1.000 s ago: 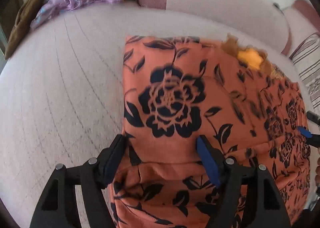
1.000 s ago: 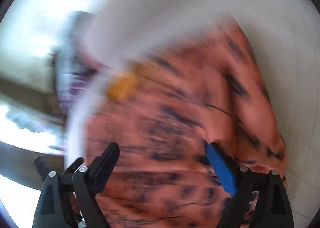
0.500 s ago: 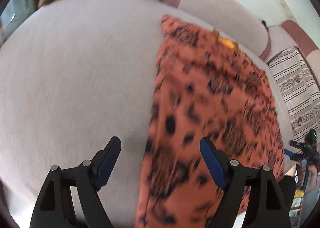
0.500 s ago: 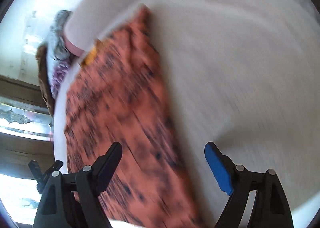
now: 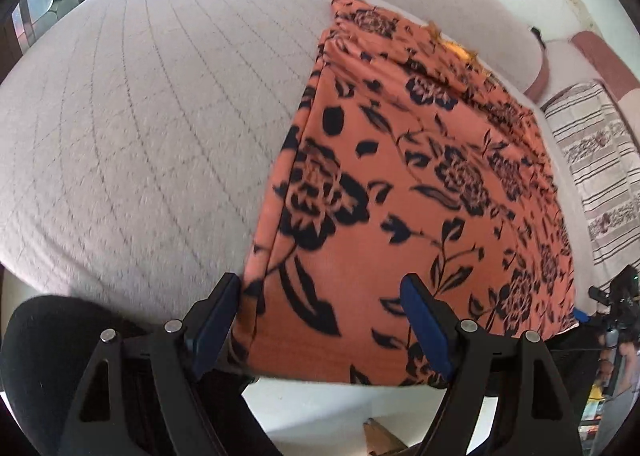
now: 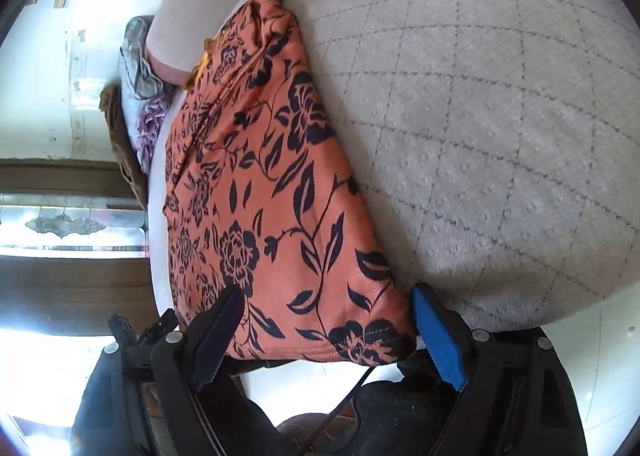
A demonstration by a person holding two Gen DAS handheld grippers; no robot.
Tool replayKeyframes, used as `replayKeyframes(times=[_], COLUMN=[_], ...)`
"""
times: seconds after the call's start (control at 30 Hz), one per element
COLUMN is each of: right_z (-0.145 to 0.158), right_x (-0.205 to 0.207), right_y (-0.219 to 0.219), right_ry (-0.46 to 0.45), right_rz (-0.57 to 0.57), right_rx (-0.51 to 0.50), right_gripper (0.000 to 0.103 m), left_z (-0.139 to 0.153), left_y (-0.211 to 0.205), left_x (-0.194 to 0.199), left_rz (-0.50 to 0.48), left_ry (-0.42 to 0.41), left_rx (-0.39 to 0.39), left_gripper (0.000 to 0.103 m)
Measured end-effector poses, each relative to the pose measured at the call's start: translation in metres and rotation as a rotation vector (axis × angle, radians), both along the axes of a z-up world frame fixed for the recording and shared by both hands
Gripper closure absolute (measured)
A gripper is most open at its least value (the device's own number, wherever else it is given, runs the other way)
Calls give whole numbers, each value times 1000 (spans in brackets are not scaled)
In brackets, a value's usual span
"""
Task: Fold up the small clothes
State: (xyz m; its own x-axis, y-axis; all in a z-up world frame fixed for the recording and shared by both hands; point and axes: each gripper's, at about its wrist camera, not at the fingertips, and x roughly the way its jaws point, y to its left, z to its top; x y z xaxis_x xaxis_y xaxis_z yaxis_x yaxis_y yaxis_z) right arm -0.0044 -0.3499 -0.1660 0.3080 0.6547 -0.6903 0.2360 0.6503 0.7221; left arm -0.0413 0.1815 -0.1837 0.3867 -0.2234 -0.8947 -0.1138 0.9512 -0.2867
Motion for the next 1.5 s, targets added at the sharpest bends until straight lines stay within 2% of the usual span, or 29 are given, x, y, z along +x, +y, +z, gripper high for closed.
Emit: replayKeyframes(times=[0.07,0.13,0.23,0.4,0.47,0.5,0.53,0.6,0.73,0.87,0.9,0.93,0.97,1.0,1.03,1.1,1.17,1.2,1.23,1.27,1.3,1.33,1.37,1.4,1.43,1.5], right_z=[0,3,2,-7,-9,-10,-11,-12,-10,-3,-1,1,3,5,7,15,13,7,-4,-12,-11,-8,-3,0,0,8], right_x=[0,-3,-7,-8,-8,-8,-7,-5,-2,0,-1,-2,-3,-5,-8,-12,-12,-11,-8,-8,-8,-7,-7,-8,-9,-12], right_y=[4,9,21,16,14,13,13,13,20,36,39,40,39,35,30,20,12,9,8,6,4,7,11,12,10,2], right_ry=[-4,-14,-36,-23,-13,-6,1,12,18,14,12,16,24,24,17,-11,-15,0,36,51,40,36,16,17,30,8], right_rz=[30,62,109,90,77,70,70,76,125,187,193,191,183,171,152,97,47,36,30,5,-14,5,32,37,32,-7], right_rx=[-4,-22,-25,14,30,37,41,46,0,-116,-144,-171,-202,-194,-152,-139,-134,-109,-69,-3,4,-12,-56,-90,-84,-57], right_gripper=[16,17,17,16,16,16,15,14,12,14,16,28,51,69,91,91,80,70,36,30,30,32,47,63,96,96], left_z=[1,4,4,-7,-6,-5,-5,-4,-5,-3,-3,1,6,15,21,31,21,11,5,1,1,3,6,13,25,41], left_y=[-1,-1,-2,-3,-6,-5,-2,8,21,17,16,16,18,19,19,20,19,17,16,14,13,13,15,16,15,13], left_x=[-6,-12,-17,-16,-17,-18,-18,-19,-21,-24,-23,-24,-25,-28,-29,-31,-24,-19,-17,-14,-15,-16,-17,-18,-20,-24], left_rz=[5,8,7,20,25,42,56,75,98,95,91,93,97,103,107,121,117,102,100,93,85,88,102,107,107,109], left_ry=[0,-13,-19,-15,-15,-13,-12,-11,1,8,7,-3,-19,-47,-72,-106,-64,-17,10,19,8,0,-9,-29,-70,-123], left_rx=[-9,-16,-16,25,57,88,95,49,-17,-3,-3,-12,-34,-43,-40,-39,-30,-25,-16,-1,16,15,-6,-26,-20,-1], left_gripper=[22,28,28,28,36,52,62,70,73,73,80,95,95,95,95,94,92,91,86,85,85,89,96,95,95,95])
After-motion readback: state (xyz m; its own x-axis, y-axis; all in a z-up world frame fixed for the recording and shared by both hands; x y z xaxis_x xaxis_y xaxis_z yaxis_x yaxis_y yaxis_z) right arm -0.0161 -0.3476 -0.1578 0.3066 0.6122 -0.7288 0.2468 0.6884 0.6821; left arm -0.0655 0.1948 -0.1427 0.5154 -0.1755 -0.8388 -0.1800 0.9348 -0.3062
